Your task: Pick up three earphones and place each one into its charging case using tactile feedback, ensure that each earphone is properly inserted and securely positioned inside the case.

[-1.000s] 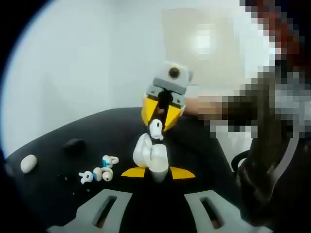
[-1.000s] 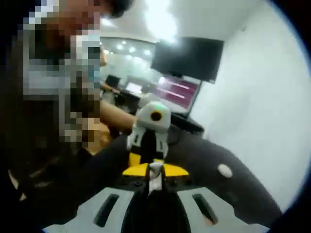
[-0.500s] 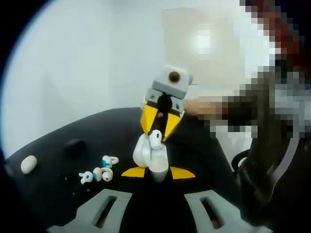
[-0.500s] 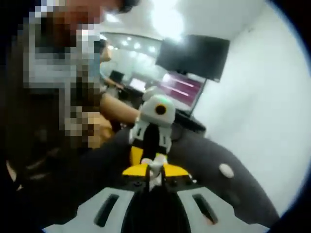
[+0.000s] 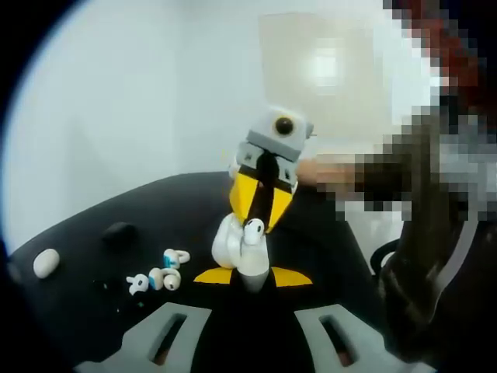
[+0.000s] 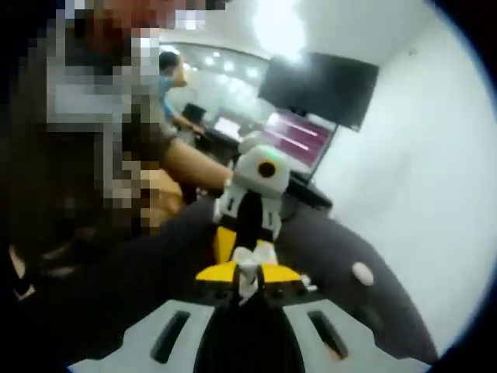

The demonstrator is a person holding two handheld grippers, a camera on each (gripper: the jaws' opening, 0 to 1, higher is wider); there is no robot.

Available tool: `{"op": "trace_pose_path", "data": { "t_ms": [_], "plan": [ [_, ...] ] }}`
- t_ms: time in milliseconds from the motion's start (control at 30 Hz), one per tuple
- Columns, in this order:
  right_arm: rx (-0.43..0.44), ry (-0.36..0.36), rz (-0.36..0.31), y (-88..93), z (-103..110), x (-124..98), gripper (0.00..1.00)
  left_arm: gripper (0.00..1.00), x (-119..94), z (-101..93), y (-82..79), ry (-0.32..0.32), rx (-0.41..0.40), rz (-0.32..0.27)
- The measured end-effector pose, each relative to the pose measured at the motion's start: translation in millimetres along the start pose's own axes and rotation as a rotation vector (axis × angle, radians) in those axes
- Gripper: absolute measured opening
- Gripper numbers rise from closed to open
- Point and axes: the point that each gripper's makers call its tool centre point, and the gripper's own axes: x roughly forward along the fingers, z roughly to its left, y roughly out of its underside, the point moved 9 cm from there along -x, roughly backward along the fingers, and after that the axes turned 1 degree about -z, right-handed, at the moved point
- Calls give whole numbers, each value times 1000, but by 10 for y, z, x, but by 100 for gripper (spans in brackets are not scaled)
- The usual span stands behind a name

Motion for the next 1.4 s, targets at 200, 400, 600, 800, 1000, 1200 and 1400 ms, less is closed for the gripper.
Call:
{"op": "trace_pose_path", "data": {
  "t_ms": [200, 400, 600, 800, 1000, 1200, 1400],
  "plan": [
    [34, -2, 1, 25, 11, -36, 7, 14, 2, 6, 1, -4, -2, 0],
    [72, 1, -3, 28, -15, -70, 8, 14, 7, -2, 5, -1, -2, 1],
    [222, 43, -116, -10, -86, -205, 17, 14, 6, 5, 6, -1, -1, 2],
    [617, 24, -186, 248, -153, -227, 32, 14, 8, 2, 8, 0, 2, 2],
    [555, 11, -85, 239, -66, -59, 39, 14, 9, -6, 9, -3, 14, 5],
    [563, -60, 21, 310, 35, 76, 28, 14, 7, -21, 14, -4, 27, 11],
    [585, -56, -23, 259, 43, 95, 23, 14, -2, -20, 21, -1, 18, 18]
  ]
}}
